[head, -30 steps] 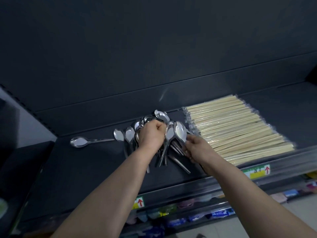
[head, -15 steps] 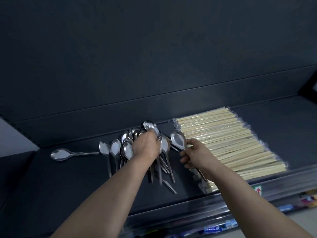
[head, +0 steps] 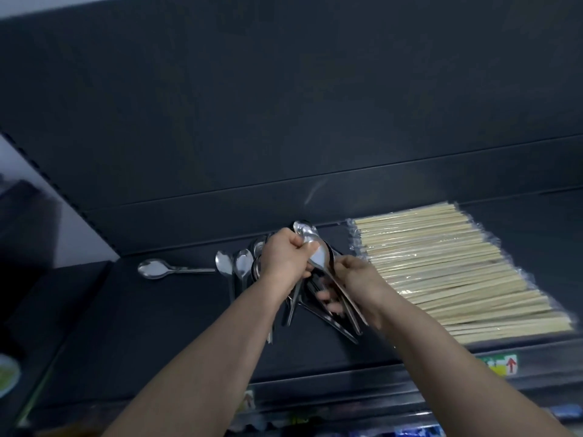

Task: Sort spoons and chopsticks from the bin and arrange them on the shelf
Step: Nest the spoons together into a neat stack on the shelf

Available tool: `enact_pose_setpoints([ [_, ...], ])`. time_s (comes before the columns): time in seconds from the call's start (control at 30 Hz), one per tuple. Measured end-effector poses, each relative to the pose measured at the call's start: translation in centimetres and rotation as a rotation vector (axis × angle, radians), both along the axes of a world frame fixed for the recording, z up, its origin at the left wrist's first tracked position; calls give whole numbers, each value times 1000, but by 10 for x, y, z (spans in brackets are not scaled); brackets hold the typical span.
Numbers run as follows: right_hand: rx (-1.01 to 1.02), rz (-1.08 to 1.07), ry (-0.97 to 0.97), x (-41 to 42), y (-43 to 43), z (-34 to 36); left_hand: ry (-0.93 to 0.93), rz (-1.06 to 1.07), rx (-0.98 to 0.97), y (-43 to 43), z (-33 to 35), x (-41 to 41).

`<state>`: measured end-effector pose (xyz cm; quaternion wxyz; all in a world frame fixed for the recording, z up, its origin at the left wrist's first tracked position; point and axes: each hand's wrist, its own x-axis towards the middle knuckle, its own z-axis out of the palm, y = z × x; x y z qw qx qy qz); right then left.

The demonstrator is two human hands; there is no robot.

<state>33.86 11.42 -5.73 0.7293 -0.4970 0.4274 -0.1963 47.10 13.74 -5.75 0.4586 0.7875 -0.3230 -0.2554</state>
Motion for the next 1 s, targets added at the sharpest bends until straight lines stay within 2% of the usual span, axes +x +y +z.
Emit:
enact_pose_setpoints([
  [0.13,-146,31,121,0,-2,-6,-2,6,15,12,-1,13],
  [0.2,-220,10,194,-2,-6,-10,-141,26,84,18,0,23],
  [0.27,-237,-26,225,-4,-9,-13,-351,0,283,24,-2,28],
  [0.33,-228,-27,216,-7,-10,-14,-476,-42,464,27,-6,27],
  [0.43,-212,-20,196,-13,-9,-14,-496,-58,559,26,-16,21],
  [0.63,-160,39,161,-8,-11,-12,-525,-34,634,34,-8,32],
  [0.8,-79,153,83,22,-3,-9,-536,109,531,67,14,62],
  [1.0,-165,324,95,59,26,-6,-203,155,65,106,14,74],
])
